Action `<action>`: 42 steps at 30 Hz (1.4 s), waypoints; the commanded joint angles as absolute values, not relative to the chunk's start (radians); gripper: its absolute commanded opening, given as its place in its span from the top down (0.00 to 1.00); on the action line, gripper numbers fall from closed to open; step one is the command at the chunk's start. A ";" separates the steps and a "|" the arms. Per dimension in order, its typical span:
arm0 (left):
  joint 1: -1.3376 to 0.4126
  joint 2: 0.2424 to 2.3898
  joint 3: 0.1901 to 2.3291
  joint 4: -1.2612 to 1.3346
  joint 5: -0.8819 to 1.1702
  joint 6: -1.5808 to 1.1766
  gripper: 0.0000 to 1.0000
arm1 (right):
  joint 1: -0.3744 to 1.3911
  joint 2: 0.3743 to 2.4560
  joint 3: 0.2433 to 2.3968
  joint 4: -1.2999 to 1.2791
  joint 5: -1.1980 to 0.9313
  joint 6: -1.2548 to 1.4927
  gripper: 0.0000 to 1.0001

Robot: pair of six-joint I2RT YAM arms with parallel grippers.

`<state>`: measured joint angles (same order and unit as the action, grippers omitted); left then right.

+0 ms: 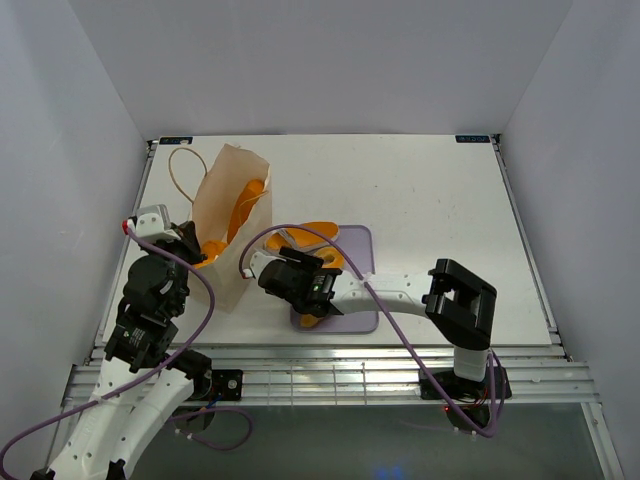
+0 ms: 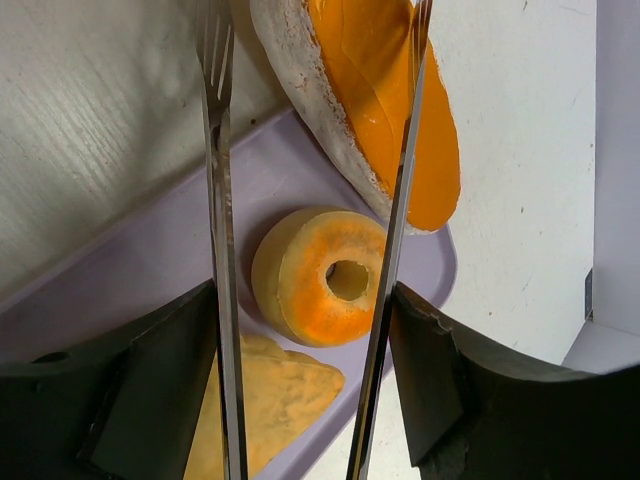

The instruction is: Place the fake bread into the paper bag

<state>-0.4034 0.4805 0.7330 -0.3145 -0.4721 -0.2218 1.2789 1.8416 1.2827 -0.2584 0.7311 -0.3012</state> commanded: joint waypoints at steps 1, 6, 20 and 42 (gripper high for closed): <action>-0.411 0.471 0.732 -0.314 -0.482 -0.219 1.00 | 1.281 1.856 1.333 -0.222 0.784 -0.319 0.29; -0.413 0.469 0.730 -0.314 -0.482 -0.219 1.00 | 1.264 1.861 1.338 -0.219 0.799 -0.308 0.36; -0.416 0.469 0.730 -0.314 -0.488 -0.218 1.00 | 1.250 1.783 1.299 -0.202 0.793 -0.295 0.60; -0.416 0.479 0.729 -0.314 -0.492 -0.219 1.00 | 1.250 1.345 1.279 -0.299 0.814 -0.163 0.65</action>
